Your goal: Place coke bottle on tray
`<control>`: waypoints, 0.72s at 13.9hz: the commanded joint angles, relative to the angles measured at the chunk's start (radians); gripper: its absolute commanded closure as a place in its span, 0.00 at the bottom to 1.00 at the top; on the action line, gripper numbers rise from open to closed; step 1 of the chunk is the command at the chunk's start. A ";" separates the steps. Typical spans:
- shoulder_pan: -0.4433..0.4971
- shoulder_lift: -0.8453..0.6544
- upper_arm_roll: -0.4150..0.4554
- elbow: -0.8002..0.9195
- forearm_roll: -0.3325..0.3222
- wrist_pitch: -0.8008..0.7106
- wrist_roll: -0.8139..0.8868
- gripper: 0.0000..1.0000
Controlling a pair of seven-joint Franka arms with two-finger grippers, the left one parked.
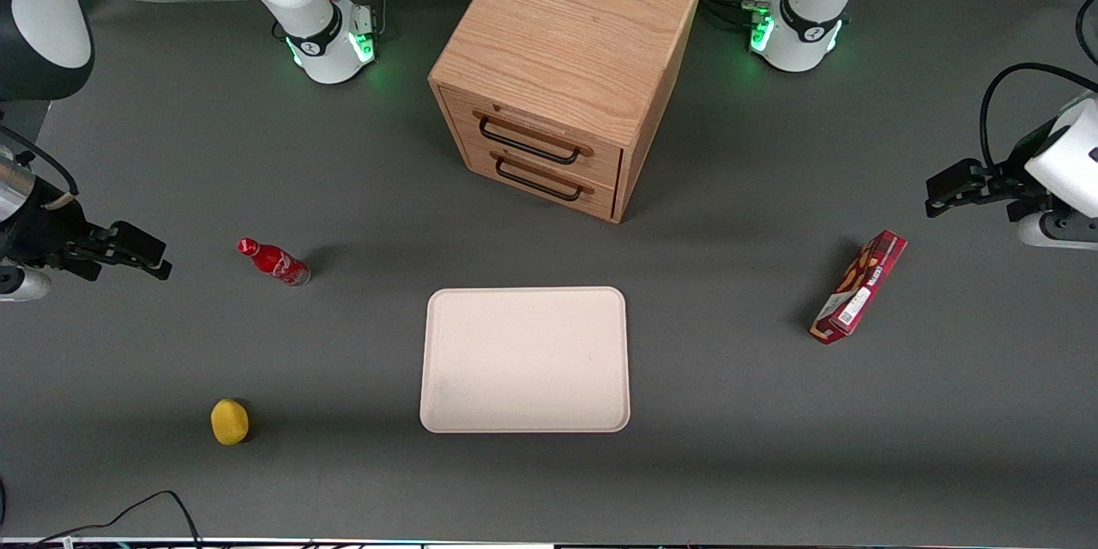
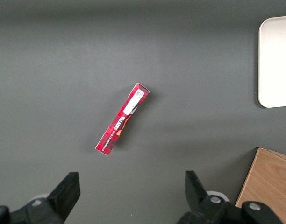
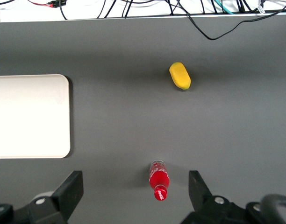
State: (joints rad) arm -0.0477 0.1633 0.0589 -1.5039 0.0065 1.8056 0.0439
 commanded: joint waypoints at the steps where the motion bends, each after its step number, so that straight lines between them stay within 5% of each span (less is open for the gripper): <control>1: 0.002 0.007 0.004 0.017 -0.019 -0.015 0.016 0.00; 10: -0.008 0.013 0.002 0.013 -0.011 -0.015 0.013 0.00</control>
State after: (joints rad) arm -0.0504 0.1705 0.0562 -1.5044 0.0058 1.8043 0.0439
